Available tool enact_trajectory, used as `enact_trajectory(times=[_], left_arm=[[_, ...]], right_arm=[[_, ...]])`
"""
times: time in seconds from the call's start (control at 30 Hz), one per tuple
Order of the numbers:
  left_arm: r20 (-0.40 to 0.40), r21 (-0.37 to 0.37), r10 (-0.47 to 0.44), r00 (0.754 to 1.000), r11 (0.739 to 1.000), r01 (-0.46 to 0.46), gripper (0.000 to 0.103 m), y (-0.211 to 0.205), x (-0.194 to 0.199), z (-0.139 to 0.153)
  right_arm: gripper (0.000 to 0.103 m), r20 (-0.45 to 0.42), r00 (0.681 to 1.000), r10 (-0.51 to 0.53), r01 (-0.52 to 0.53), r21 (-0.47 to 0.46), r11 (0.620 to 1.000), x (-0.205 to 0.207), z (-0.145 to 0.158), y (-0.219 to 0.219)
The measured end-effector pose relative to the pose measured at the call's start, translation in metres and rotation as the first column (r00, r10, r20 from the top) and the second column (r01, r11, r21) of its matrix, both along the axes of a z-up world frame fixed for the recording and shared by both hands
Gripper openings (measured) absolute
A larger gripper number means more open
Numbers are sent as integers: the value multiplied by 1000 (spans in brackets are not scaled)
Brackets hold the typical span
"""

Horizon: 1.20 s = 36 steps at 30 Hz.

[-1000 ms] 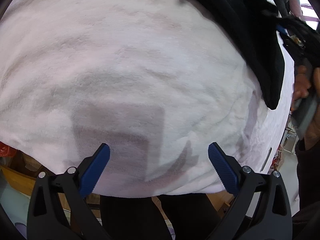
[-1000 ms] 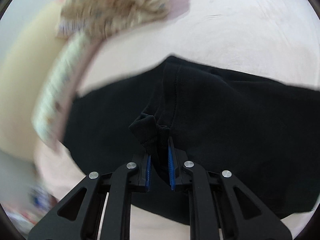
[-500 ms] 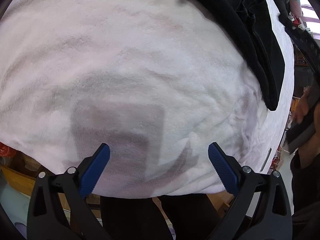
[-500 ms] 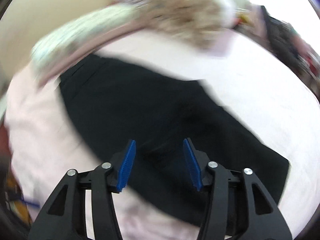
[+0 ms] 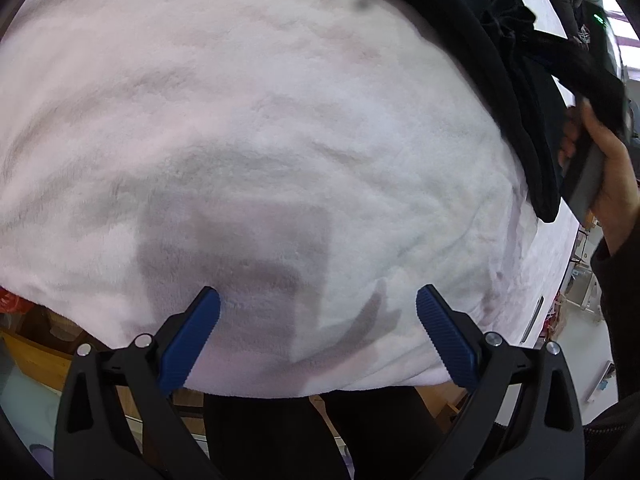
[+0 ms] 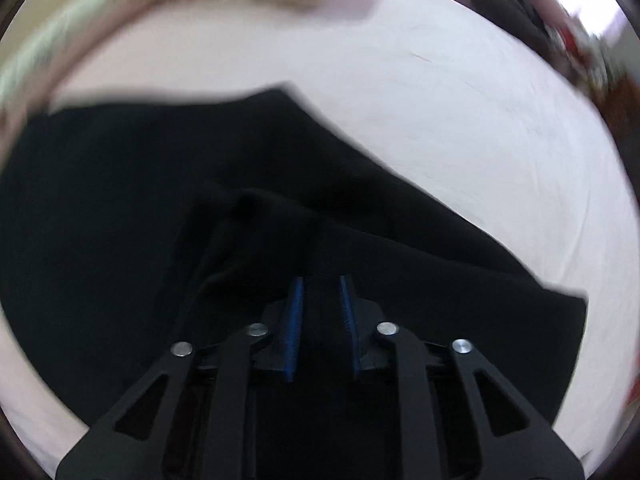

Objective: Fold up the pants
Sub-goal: 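Lay the folded trouser end down and open the right tool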

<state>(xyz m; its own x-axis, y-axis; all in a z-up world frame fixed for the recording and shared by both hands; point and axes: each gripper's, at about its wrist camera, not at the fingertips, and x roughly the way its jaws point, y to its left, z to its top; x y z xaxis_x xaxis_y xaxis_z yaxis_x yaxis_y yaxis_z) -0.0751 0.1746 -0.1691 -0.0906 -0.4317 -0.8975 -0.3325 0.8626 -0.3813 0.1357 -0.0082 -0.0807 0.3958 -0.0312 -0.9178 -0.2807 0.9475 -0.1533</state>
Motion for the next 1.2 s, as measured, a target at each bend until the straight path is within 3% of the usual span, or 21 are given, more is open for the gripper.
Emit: enact_trajectory(times=[0.07, 0.2, 0.3, 0.43, 0.5, 0.57, 0.67, 0.8, 0.9, 0.93, 1.0, 1.03, 1.1, 1.13, 1.17, 1.2], left_arm=[[12, -2, 2, 1000, 1000, -2, 99, -1, 1, 2], [14, -8, 23, 1000, 1000, -23, 99, 2, 5, 2], [10, -14, 34, 999, 999, -34, 99, 3, 7, 0], [17, -16, 12, 1000, 1000, -12, 99, 2, 7, 1], [15, -14, 2, 1000, 1000, -2, 99, 2, 6, 1], [12, -16, 9, 1000, 1000, -9, 99, 5, 4, 1], [11, -23, 32, 999, 999, -32, 99, 9, 4, 1], [29, -35, 63, 998, 997, -62, 99, 13, 10, 2], [38, -52, 83, 996, 995, -81, 99, 15, 13, 3], [43, -56, 87, 995, 995, -85, 99, 15, 14, 4], [53, -66, 96, 994, 994, -92, 99, 17, 16, 7], [57, -70, 99, 993, 993, -95, 99, 16, 16, 8], [64, -74, 106, 992, 992, -101, 99, 22, 19, 10], [68, -72, 109, 992, 992, -105, 99, 23, 20, 11], [75, -70, 118, 990, 991, -113, 99, 27, 21, 13], [82, -69, 128, 988, 990, -122, 99, 31, 24, 15]], right_arm=[[21, -7, 999, -39, 39, 76, 996, 1, 10, -13], [21, 110, 988, -111, 80, 254, 964, -21, 48, -42], [21, 73, 994, -87, 55, 358, 932, -30, 49, -42], [22, -23, 999, -28, 35, 350, 936, 1, 23, -14], [29, -86, 996, 2, 26, 320, 947, 16, 7, 0], [30, -104, 994, 30, 1, 285, 959, 8, 10, 4], [30, -74, 991, 111, -81, 334, 939, -5, 33, -7], [30, 37, 999, -7, -13, 498, 867, 2, 71, -53], [30, -67, 992, -111, 128, 614, 779, 38, 63, -77], [30, -137, 985, -102, 167, 649, 742, 53, 53, -77], [30, -239, 970, -51, 205, 681, 703, 66, 33, -66], [30, -290, 956, -41, 228, 647, 728, 78, 18, -53], [27, -314, 943, -112, 271, 527, 806, 98, -2, -44], [20, -349, 923, -159, 331, 516, 790, 106, -15, -52], [7, -398, 895, -202, 402, 524, 751, 110, -24, -60], [6, -439, 869, -231, 461, 545, 700, 110, -28, -68]])
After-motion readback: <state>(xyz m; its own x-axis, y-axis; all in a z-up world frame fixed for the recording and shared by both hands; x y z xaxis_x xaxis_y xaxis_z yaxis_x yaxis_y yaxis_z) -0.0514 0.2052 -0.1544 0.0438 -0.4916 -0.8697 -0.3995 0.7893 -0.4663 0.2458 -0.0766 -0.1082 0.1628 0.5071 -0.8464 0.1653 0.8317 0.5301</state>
